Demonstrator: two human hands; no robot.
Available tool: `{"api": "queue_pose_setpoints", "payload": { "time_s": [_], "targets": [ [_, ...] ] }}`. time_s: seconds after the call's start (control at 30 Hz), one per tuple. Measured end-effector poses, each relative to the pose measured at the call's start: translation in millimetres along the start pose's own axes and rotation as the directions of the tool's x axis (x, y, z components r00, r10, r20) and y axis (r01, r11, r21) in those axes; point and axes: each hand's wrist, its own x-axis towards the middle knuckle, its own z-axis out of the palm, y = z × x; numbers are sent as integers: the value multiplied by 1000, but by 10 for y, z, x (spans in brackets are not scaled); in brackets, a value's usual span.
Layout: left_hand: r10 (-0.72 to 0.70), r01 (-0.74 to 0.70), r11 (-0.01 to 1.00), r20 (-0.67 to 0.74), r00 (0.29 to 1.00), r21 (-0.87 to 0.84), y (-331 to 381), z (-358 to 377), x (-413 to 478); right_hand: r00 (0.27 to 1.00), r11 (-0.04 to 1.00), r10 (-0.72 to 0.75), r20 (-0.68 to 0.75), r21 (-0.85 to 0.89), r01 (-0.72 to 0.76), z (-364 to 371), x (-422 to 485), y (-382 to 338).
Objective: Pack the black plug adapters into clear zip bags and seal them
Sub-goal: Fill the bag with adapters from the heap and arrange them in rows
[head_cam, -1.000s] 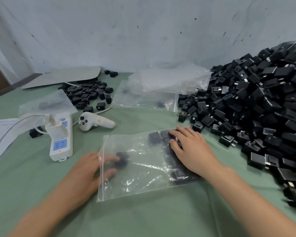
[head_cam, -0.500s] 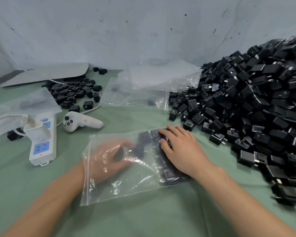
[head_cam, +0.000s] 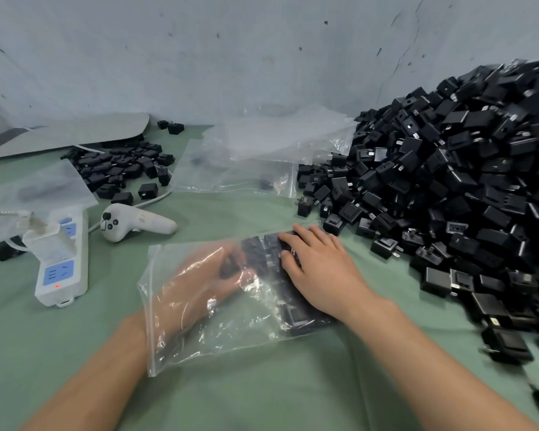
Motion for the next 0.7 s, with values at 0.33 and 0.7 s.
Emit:
{"api": "queue_pose_setpoints", "payload": {
  "time_s": [0.33,0.7],
  "targets": [
    [-40,49,993,-90,995,109,262,-270,-126,986,945,52,-161,327,3,-80,-12,17],
    [-470,498,866,-422,775,-50,-309,-850,-1154,939,900,322,-117,-268,-343,-176,-51,692]
  ]
}}
